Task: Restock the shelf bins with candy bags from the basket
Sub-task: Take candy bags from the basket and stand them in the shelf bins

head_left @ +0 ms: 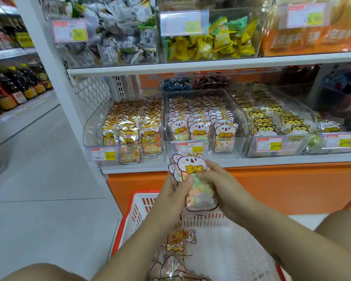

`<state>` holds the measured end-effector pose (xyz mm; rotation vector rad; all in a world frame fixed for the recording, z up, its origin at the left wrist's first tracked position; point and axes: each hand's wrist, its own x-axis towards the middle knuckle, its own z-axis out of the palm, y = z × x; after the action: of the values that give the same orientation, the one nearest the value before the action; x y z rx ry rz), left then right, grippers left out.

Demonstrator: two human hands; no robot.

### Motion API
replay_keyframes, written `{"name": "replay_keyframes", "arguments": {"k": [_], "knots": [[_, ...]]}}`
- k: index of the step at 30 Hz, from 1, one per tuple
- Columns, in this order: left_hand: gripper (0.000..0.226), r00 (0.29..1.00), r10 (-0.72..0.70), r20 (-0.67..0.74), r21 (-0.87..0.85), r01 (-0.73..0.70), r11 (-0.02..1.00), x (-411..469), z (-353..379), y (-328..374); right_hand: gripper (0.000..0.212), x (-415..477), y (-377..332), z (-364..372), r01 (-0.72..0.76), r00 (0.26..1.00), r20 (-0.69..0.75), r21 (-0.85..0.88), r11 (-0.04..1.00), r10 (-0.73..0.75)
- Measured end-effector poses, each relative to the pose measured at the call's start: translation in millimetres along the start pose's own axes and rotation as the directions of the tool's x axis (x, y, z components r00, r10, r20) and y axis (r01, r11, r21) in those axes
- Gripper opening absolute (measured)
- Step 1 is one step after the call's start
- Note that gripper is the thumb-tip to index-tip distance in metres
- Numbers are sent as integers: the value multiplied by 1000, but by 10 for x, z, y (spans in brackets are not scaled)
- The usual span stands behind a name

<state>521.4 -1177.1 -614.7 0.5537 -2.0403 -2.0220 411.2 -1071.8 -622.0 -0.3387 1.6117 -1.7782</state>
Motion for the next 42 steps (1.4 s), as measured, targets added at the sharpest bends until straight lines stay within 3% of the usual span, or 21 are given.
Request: {"name": "replay_keyframes", "arguments": {"k": [2, 4, 9, 14, 20, 25, 30, 34, 36, 39, 42], "knots": [[15, 1000, 29, 5, 92, -29, 995, 129, -81, 156, 114, 96, -199, -5, 46, 995, 88, -13, 999, -45], [6, 994, 110, 4, 235, -108, 966, 302, -184, 375, 112, 186, -458, -27, 167, 978, 143, -78, 983, -154], [20, 937, 331, 110, 395, -347, 851, 843, -248, 942, 62, 390, -1079, -203, 470, 882, 169, -369, 802, -439], [47, 893, 418, 165, 454, -445, 772, 1460, -20, 1150, 60, 732, -1319, -551, 502, 825, 25, -488, 714, -564], [68, 929, 324, 180, 537, -369, 758, 1944, 92, 954, 63, 1012, -1201, -846, 399, 845, -66, -583, 708, -530], [62, 955, 259, 142, 649, -287, 704, 1990, -131, 801, 61, 1129, -1073, -773, 386, 880, 9, -598, 702, -476], [76, 976, 151, 158, 698, -218, 682, 2079, -274, 767, 62, 1206, -1126, -737, 334, 925, 74, -631, 700, -374], [108, 982, 72, 174, 711, -175, 681, 2192, -333, 712, 58, 1287, -1141, -758, 279, 952, 98, -661, 696, -289], [101, 982, 34, 187, 714, -160, 682, 2255, -337, 737, 60, 1338, -1150, -765, 260, 959, 87, -659, 706, -271], [70, 983, 28, 182, 725, -153, 672, 2284, -271, 815, 63, 1389, -1148, -766, 237, 960, 49, -660, 713, -274], [69, 983, 10, 183, 753, -147, 641, 2322, -221, 787, 56, 1405, -1122, -785, 190, 965, 11, -717, 671, -261]]}}
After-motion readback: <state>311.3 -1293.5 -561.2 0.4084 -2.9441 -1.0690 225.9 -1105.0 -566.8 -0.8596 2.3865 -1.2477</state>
